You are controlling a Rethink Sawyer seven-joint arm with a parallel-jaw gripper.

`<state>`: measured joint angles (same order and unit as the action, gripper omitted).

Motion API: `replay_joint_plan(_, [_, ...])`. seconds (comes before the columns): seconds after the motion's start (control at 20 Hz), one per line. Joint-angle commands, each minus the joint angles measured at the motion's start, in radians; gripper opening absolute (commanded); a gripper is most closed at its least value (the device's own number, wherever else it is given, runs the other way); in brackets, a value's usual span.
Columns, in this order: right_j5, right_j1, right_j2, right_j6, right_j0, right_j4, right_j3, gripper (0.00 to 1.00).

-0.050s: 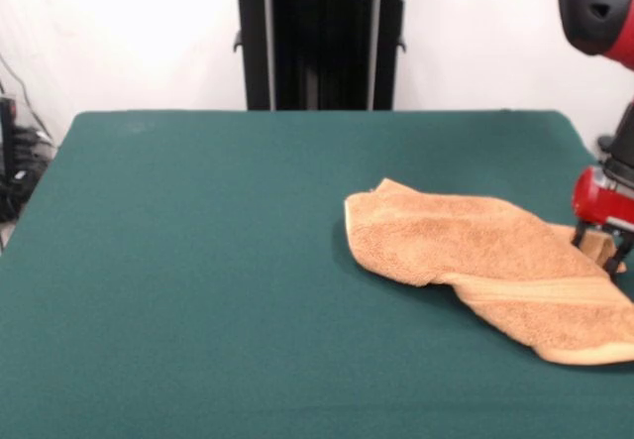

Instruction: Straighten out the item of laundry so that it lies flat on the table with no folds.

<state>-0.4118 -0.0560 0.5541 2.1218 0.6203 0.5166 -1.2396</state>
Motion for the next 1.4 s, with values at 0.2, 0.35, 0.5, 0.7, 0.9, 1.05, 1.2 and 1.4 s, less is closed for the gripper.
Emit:
replay_joint_plan(0.2, [-0.075,0.134,-0.162,0.194,-0.008,0.006,-0.011,0.0])
replay_joint_plan(0.35, [-0.108,0.119,-0.179,0.167,-0.023,-0.004,-0.018,0.0])
replay_joint_plan(0.5, [-0.112,0.111,-0.189,0.152,-0.029,-0.009,-0.024,0.0])
replay_joint_plan(0.7, [-0.138,0.103,-0.191,0.149,-0.028,-0.011,-0.032,0.0])
replay_joint_plan(0.9, [-0.251,0.055,-0.225,0.115,-0.053,-0.018,-0.069,0.0])
replay_joint_plan(1.05, [-0.345,0.009,-0.239,0.082,-0.074,-0.036,-0.103,0.0])
replay_joint_plan(1.2, [-0.416,-0.032,-0.266,0.062,-0.098,-0.044,-0.139,0.0])
replay_joint_plan(1.4, [-0.506,-0.075,-0.284,0.057,-0.118,-0.061,-0.163,0.0])
